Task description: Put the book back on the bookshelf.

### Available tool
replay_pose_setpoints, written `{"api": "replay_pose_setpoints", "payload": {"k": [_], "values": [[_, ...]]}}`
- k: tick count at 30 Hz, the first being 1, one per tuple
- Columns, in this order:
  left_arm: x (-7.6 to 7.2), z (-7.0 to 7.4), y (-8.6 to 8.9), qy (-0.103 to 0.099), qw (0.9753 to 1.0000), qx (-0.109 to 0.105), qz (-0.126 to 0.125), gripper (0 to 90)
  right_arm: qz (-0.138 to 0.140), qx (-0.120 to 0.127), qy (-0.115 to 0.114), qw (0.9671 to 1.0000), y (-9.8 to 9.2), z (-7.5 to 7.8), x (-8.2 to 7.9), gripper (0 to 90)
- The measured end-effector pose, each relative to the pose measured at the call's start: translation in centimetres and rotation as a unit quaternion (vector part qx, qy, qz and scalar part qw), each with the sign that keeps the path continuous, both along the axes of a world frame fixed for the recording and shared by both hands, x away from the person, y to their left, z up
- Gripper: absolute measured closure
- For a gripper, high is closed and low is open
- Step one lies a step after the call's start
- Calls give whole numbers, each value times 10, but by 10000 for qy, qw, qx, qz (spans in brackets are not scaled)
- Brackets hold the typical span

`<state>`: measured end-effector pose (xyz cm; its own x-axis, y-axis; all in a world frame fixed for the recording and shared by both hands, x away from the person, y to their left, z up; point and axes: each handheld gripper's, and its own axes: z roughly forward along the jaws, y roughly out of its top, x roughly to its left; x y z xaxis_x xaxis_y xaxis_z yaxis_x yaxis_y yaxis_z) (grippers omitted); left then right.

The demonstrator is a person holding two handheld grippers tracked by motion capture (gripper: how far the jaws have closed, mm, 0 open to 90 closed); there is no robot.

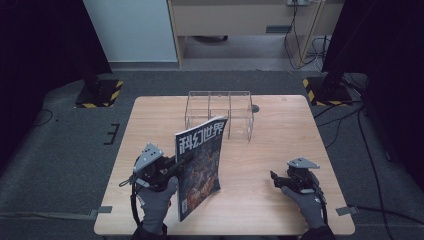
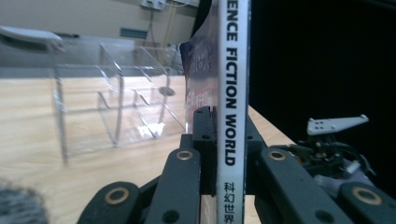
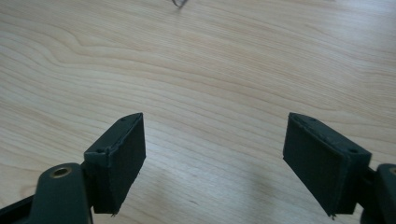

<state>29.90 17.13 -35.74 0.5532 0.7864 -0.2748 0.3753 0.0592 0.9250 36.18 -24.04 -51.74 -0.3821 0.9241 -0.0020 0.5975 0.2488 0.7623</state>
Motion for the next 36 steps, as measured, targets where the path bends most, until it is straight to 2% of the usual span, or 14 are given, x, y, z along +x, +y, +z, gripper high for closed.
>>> {"api": "replay_pose_setpoints", "payload": {"k": [2, 6, 15, 20, 29, 36], "values": [[1, 7, 3, -68, 9999, 57, 84, 823, -58, -113, -5, 9999, -2, -2, 1, 194], [7, 22, 10, -171, 9996, 25, 218, 823, -105, -270, 56, 9996, -6, -8, 3, 162], [24, 43, 15, -344, 9980, 104, 511, 823, -118, -472, 193, 9986, -7, -14, 5, 143], [36, 50, 17, -384, 9971, 119, 643, 824, -160, -441, 222, 9987, -7, -16, 5, 133], [56, 54, 17, -397, 9960, 16, 804, 823, -217, -141, 232, 9994, -11, -20, 3, 129], [71, 56, 16, -461, 9939, 122, 990, 823, -245, -90, 271, 9993, -11, -21, 2, 126]]}}
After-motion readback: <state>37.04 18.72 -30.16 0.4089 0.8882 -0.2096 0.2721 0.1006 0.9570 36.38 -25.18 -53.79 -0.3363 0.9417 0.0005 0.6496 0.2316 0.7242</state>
